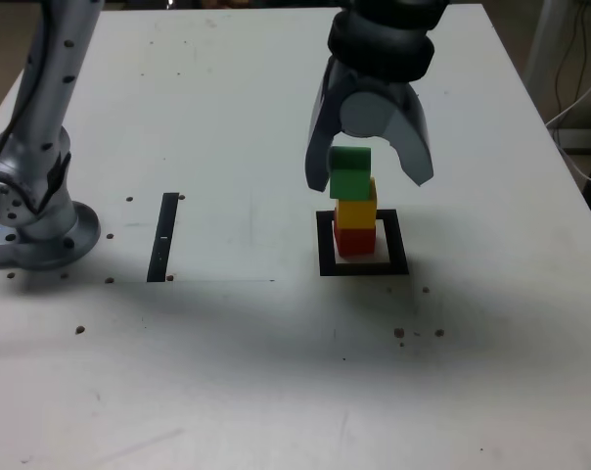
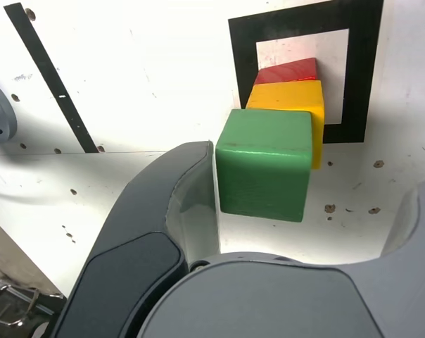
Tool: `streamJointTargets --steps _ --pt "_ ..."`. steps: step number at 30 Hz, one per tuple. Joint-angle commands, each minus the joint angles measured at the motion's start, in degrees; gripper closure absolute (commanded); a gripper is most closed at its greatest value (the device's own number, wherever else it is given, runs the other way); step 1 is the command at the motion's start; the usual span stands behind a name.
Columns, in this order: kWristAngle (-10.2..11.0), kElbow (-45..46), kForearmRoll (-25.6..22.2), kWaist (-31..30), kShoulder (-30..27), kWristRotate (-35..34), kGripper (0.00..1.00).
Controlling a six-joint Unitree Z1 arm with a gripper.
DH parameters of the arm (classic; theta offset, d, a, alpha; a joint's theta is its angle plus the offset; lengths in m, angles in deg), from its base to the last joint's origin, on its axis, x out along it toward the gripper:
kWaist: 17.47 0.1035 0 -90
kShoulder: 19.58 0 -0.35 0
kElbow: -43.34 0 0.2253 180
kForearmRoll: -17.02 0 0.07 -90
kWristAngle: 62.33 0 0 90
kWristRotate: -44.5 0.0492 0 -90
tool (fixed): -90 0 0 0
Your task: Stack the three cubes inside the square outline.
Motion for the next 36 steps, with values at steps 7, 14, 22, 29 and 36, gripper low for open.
streamJointTargets --steps 7,14,22,29,36 --pt "0.4 1.7 -1.0 -0.1 -5.0 0.6 0.0" --pt "1.0 7.1 -0.9 0.5 -11.9 3.7 0.0" --pt "3.5 20.1 1.2 0.6 -19.5 4.8 0.0" --pt "4.6 31.0 6.1 0.6 -26.1 4.8 0.0" --pt "3.7 43.3 16.2 0.6 -28.6 3.8 0.0"
